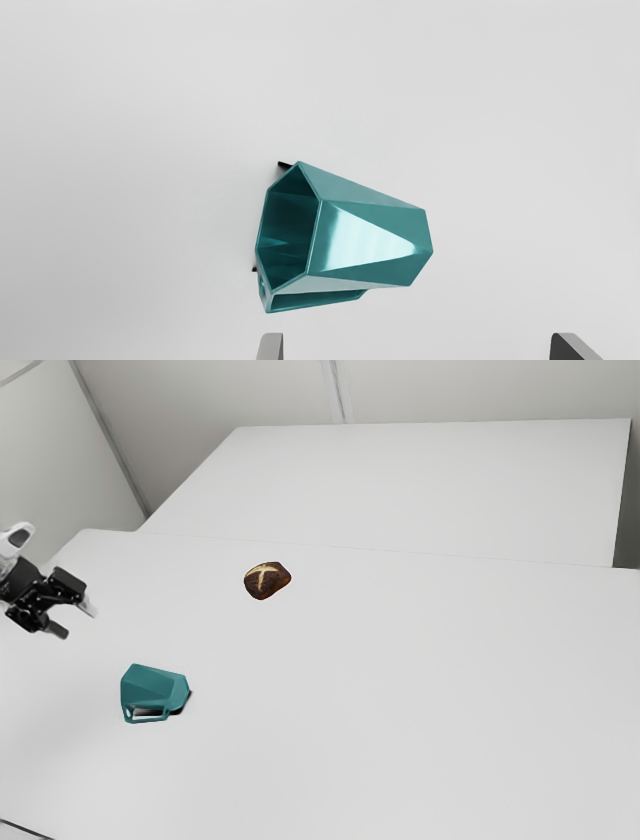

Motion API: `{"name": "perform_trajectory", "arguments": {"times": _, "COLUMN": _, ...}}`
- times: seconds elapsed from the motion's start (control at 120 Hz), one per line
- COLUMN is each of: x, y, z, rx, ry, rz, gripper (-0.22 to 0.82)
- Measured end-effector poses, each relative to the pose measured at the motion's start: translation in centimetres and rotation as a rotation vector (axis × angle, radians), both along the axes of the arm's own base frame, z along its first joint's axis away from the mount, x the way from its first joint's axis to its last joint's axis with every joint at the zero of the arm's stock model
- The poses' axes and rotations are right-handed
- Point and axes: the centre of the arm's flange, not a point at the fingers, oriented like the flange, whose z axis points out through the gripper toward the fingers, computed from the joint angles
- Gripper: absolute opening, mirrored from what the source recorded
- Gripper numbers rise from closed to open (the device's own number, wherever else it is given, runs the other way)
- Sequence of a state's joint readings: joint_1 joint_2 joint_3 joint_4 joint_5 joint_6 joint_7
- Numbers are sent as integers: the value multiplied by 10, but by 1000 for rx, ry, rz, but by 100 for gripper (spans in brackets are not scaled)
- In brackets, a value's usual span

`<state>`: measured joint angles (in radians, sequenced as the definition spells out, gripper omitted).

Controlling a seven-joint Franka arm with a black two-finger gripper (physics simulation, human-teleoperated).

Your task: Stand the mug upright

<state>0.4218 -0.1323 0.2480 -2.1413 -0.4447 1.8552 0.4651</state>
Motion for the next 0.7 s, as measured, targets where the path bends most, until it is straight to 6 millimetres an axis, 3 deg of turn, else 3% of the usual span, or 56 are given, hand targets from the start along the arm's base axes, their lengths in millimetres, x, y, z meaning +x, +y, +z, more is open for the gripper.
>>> {"name": "perform_trajectory", "arguments": {"times": 0.7, "x": -30, "y": 24, "z": -120, "rx": -157, "ry": -289, "rz": -80, "gripper": 58}}
